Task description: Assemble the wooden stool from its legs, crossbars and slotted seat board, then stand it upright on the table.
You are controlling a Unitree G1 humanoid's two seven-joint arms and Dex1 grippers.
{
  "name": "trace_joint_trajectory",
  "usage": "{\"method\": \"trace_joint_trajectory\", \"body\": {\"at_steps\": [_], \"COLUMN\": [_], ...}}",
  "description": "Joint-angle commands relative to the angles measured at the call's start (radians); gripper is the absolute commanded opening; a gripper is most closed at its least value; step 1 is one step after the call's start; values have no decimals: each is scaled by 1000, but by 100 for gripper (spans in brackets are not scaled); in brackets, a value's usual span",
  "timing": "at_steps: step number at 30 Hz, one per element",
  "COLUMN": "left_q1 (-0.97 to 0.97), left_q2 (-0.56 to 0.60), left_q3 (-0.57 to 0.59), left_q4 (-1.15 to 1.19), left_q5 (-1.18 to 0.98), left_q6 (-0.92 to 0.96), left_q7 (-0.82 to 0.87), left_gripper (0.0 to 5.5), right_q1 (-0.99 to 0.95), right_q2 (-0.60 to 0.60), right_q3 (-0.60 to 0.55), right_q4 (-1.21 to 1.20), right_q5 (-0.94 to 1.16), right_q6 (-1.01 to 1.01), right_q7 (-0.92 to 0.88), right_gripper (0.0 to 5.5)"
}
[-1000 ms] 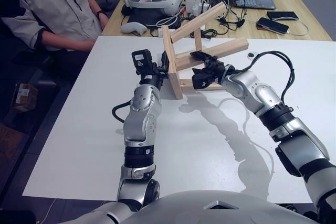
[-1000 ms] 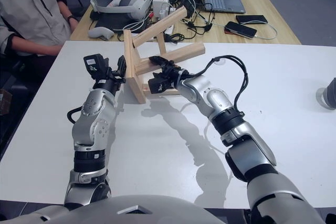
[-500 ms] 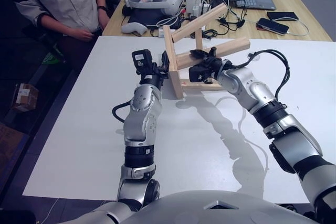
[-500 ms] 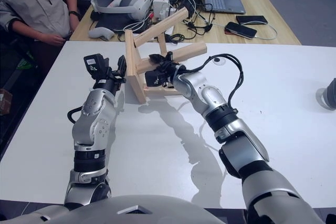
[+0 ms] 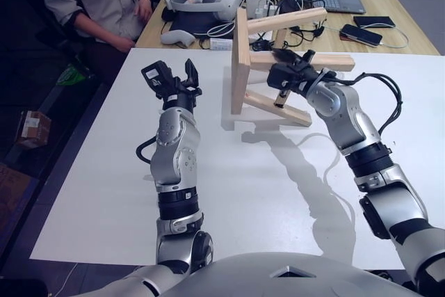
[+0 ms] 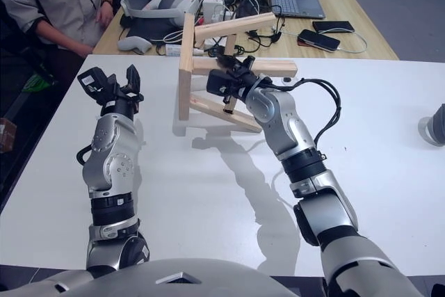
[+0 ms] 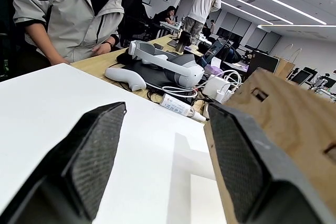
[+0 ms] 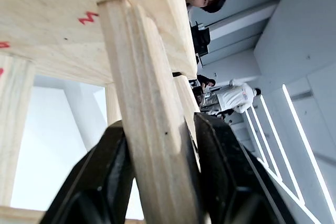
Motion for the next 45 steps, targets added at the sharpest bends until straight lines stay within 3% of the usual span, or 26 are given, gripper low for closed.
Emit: {"method": "trace_joint_trajectory", "body": {"at_steps": [1, 17, 29, 35, 36, 41, 45], "left_q1": [-9, -9, -10, -7, -5, 12, 45], "left_q2": [8, 5, 1, 6, 8, 37, 63], "left_q3": [-1, -19, -28, -44, -49, -120, -196], "left_q4": [-12, -8, -9, -14, -16, -43, -82], "left_q5": [-2, 6, 7, 14, 17, 65, 122], "left_q6": [15, 11, 14, 19, 20, 19, 23], "left_q7": [2, 4, 6, 0, -1, -40, -70], "left_gripper": [292, 292, 292, 292, 292, 292, 292], "right_q1": [72, 74, 81, 96, 102, 158, 291], "right_q2": [84, 127, 117, 127, 137, 248, 277], "right_q3": [-49, -87, -90, -165, -190, -393, -397], "right_q4": [-24, -71, -73, -68, -79, -250, -499], "right_q5": [156, 296, 349, 393, 419, 682, 769], "right_q6": [112, 270, 313, 407, 430, 601, 691], "right_q7": [43, 33, 7, -70, -80, -113, -145], "right_gripper": [159, 157, 112, 112, 148, 221, 274]}}
